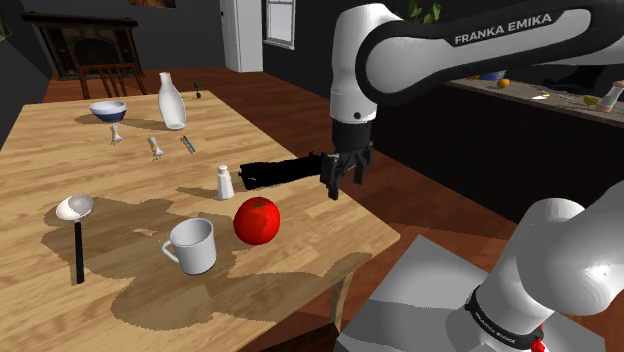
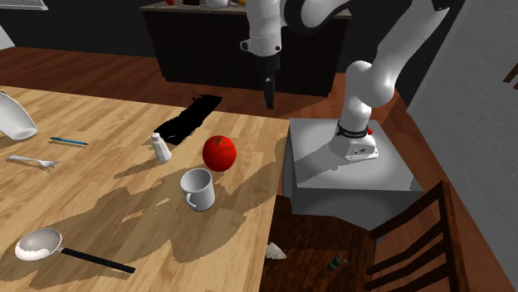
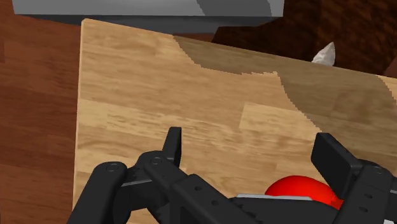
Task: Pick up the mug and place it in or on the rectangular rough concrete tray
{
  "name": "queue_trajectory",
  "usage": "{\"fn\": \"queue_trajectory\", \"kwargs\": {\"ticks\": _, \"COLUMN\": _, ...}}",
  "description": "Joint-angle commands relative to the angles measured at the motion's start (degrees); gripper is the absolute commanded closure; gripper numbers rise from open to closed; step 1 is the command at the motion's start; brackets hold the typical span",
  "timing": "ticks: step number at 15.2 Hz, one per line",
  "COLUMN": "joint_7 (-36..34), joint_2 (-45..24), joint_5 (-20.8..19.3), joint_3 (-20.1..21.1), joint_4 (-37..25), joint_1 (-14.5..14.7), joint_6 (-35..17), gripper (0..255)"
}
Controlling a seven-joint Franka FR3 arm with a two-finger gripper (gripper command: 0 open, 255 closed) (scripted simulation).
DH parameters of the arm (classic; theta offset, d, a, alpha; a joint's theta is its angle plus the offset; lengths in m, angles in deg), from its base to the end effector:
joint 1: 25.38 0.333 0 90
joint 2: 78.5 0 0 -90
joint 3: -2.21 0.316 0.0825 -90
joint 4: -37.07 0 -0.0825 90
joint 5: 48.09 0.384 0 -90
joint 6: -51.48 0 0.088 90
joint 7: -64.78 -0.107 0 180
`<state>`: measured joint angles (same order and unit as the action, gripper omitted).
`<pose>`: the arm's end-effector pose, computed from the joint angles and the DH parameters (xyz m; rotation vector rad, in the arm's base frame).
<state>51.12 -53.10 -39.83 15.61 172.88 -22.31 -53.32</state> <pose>0.3855 0.1319 0.4768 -3.1263 0.0353 0.1752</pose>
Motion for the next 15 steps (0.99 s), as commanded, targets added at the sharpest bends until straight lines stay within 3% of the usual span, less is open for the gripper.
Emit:
{"fn": "queue_trajectory", "kwargs": {"ticks": 1, "joint_7": -2.2, "joint_2": -3.7, "joint_5": 0.3, "joint_3": 1.7, "joint_4": -1.5, "joint_1": 0.3, "joint_6": -3.1, "gripper": 0}}
{"fn": "queue_trajectory", "kwargs": {"ticks": 8, "joint_7": -10.4, "joint_2": -17.2, "joint_5": -1.5, "joint_3": 6.7, "joint_4": -10.0, "joint_1": 1.2, "joint_6": -10.6, "gripper": 0}}
{"fn": "queue_trajectory", "kwargs": {"ticks": 15, "joint_7": -19.5, "joint_2": -31.8, "joint_5": -7.3, "joint_3": 9.6, "joint_4": -22.0, "joint_1": 3.4, "joint_6": -15.0, "gripper": 0}}
